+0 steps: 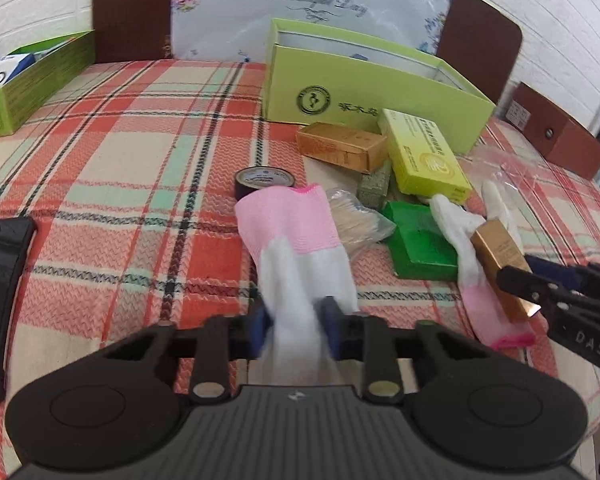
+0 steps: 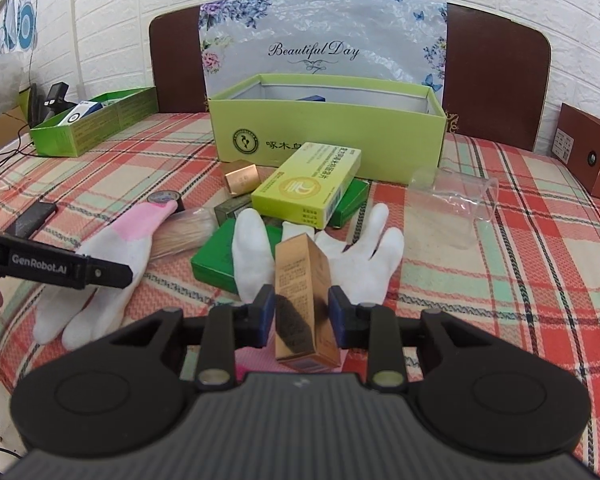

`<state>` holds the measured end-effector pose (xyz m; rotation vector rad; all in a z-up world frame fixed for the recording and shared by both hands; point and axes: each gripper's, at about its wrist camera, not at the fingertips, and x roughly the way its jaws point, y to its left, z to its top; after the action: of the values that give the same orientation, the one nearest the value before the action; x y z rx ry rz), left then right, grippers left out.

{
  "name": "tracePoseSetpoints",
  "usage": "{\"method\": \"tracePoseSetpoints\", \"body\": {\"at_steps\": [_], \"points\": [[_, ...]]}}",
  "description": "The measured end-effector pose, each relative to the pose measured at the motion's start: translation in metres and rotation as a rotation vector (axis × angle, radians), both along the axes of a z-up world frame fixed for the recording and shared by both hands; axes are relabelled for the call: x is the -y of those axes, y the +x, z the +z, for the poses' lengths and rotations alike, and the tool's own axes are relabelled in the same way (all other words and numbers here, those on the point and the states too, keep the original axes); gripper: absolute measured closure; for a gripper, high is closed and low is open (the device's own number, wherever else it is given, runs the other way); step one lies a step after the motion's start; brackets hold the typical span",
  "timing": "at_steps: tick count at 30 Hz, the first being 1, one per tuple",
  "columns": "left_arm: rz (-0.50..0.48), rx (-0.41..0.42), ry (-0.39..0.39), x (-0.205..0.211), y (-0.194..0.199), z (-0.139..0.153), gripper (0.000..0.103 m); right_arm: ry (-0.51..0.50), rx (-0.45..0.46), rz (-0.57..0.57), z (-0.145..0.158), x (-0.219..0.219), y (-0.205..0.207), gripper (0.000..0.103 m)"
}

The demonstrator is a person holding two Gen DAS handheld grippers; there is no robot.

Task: Organize objects
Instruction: 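Lift the glove with the left gripper while right lifts the gold box, then lower glove and gold box into the lime-green box and open both grippers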

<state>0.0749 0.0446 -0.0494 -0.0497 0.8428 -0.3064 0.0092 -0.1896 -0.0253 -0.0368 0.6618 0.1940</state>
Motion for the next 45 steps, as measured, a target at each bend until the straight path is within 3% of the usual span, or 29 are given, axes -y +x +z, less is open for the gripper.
{"method": "tracePoseSetpoints", "body": {"at_steps": [5, 16, 21, 24, 29, 37, 45], "points": [[-0.004, -0.02, -0.031, -0.001, 0.0, 0.004, 0.093, -0.007, 0.006, -0.002, -0.002, -0.002, 0.001, 0.074], [-0.05, 0.045, -0.148, -0.004, 0.001, 0.044, 0.095, 0.053, 0.052, -0.013, 0.02, 0.007, -0.005, 0.08], [-0.072, 0.127, -0.129, -0.001, 0.003, 0.068, 0.095, 0.054, 0.082, -0.011, 0.031, 0.009, -0.005, 0.08], [-0.083, 0.15, -0.124, 0.001, 0.001, 0.073, 0.095, 0.037, 0.051, 0.004, 0.028, 0.009, -0.001, 0.08], [-0.098, 0.123, -0.133, 0.006, 0.0, 0.067, 0.095, 0.028, -0.031, 0.004, 0.006, 0.006, 0.002, 0.079], [-0.11, 0.139, -0.137, 0.008, 0.008, 0.074, 0.095, 0.009, -0.051, 0.016, -0.006, 0.003, 0.012, 0.079], [-0.148, 0.273, -0.109, 0.025, 0.047, 0.121, 0.095, 0.038, 0.116, 0.034, 0.05, 0.01, 0.022, 0.08]]}}
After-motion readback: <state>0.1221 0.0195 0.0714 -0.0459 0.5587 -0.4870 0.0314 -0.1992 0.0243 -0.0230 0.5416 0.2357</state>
